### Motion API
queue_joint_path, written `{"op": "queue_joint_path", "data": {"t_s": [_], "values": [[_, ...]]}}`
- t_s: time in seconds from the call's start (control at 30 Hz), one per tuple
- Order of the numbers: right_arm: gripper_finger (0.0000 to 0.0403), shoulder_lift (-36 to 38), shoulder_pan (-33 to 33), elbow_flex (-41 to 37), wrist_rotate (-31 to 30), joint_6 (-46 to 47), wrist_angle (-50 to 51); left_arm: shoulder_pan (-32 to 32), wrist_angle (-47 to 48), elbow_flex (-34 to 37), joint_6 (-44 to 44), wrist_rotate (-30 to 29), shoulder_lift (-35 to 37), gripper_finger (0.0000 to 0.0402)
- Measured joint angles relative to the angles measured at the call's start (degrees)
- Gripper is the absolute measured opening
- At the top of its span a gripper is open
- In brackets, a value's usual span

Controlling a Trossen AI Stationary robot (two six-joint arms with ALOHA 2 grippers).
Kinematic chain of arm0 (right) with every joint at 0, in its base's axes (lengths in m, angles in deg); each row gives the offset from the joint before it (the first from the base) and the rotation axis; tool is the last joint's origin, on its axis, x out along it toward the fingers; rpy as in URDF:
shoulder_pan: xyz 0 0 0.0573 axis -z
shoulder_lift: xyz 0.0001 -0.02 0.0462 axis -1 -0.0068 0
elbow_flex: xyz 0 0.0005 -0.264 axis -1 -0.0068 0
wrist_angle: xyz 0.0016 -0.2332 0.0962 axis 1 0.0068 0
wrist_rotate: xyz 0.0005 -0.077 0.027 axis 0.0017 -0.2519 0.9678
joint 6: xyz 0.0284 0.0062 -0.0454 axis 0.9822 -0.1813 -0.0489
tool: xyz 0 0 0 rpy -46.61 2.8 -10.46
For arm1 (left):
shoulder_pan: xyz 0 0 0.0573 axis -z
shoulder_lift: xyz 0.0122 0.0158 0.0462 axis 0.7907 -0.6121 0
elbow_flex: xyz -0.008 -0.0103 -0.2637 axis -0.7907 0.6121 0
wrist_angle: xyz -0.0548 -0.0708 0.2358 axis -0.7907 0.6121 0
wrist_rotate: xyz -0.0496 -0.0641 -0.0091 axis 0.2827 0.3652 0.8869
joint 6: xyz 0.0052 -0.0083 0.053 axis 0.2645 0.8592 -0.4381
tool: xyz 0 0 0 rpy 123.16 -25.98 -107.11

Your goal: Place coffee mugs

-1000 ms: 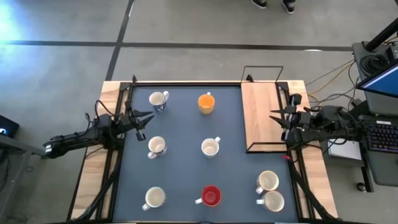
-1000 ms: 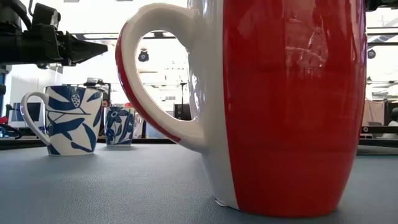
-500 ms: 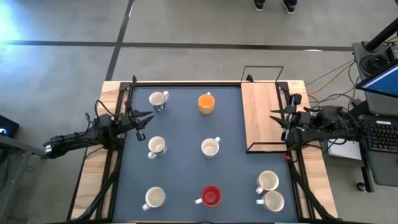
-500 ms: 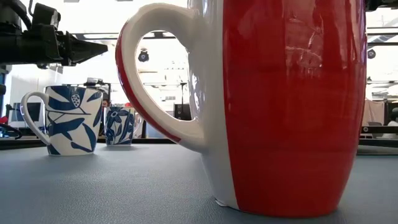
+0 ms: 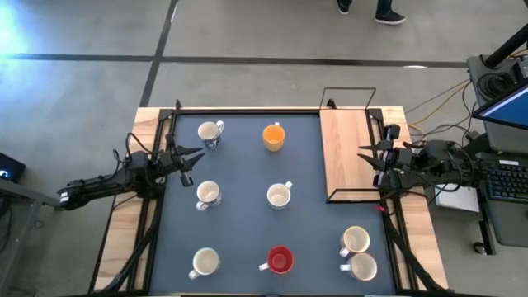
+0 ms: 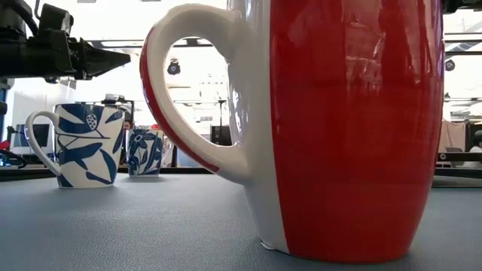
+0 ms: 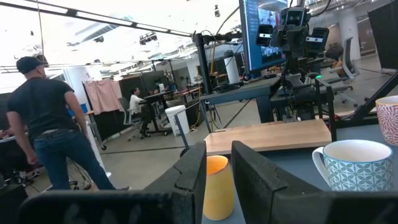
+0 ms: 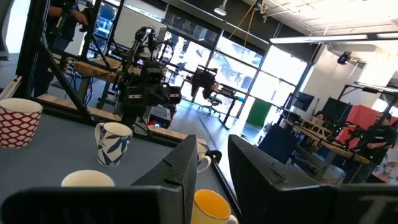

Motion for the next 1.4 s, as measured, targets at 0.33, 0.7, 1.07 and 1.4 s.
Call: {"op": "queue_joint_path", "data": {"t_s": [0.33,0.7,1.07,1.4], "values": [[0.0082,0.01,-0.01,0.00,-0.01,0.04,-0.02,0.00,-0.02,0.00,-0.01,0.01,0.00,0.0059],[0.0082,0.01,-0.01,0.01,0.44,20.29,-0.04,0.00,0.00,0.02,-0.02,0.00,0.00,0.0059],[0.0082,-0.61,-0.02,0.00,-1.53,34.07,-1.61,0.00,-0.02,0.00,0.00,0.00,-0.02,0.0059],[0.0082,-2.21,-0.02,0.01,-3.00,39.05,-2.11,0.00,0.00,0.00,-0.02,0.02,-0.02,0.0059]]}}
